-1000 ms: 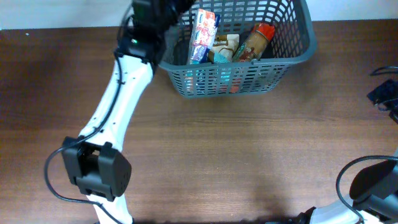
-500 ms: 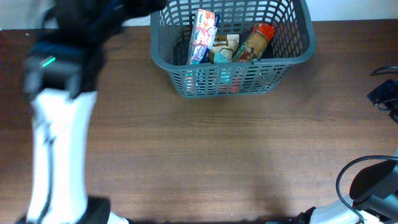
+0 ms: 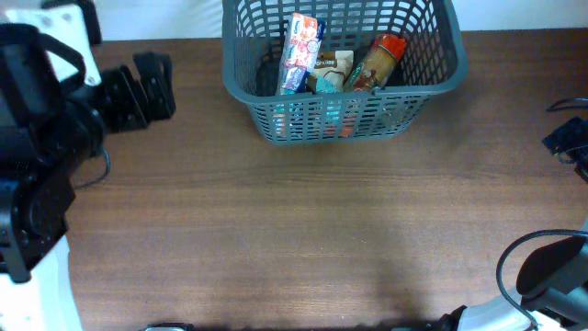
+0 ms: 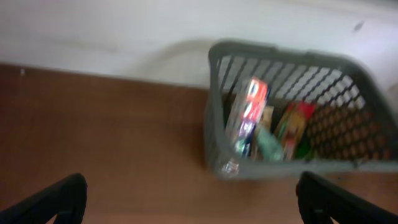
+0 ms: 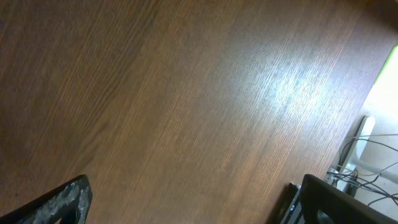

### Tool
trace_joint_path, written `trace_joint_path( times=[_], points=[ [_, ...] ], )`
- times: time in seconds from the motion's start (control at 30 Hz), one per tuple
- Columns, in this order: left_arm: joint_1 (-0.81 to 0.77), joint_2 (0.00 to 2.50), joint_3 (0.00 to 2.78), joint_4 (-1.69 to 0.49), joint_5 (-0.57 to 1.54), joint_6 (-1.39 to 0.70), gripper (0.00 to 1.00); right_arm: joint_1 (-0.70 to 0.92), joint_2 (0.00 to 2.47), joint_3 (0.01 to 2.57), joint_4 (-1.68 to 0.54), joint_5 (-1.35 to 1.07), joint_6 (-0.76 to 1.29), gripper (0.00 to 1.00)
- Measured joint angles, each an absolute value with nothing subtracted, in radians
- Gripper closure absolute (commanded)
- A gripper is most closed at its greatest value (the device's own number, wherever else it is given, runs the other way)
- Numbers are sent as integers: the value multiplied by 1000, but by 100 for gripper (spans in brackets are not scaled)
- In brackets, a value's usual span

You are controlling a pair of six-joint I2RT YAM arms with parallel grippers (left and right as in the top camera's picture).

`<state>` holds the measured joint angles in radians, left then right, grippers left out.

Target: Pack container

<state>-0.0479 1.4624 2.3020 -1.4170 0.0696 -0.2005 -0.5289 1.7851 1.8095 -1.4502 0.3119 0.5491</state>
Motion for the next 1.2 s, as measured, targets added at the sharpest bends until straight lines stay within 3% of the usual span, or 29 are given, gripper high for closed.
trace_joint_path(
  times=[0.23, 0.47, 0.7, 0.9, 1.2],
  points=[
    [-48, 1450, 2301, -1658, 81, -178, 1, -529, 1785, 1810, -1450, 312, 550, 1],
    [-48, 1260, 2219, -1680, 94, -175, 1, -529, 1785, 1810, -1449, 312, 550, 1],
    [-48, 976, 1875, -1663, 88, -175, 1, -529, 1785, 1810, -1450, 312, 550, 1],
    [-48, 800, 1450, -1498, 81, -282, 1, -529, 1785, 1810, -1450, 311, 550, 1],
    [-48, 781, 1212, -1503, 77, -375, 1, -529, 1785, 1810, -1450, 312, 550, 1]
  ],
)
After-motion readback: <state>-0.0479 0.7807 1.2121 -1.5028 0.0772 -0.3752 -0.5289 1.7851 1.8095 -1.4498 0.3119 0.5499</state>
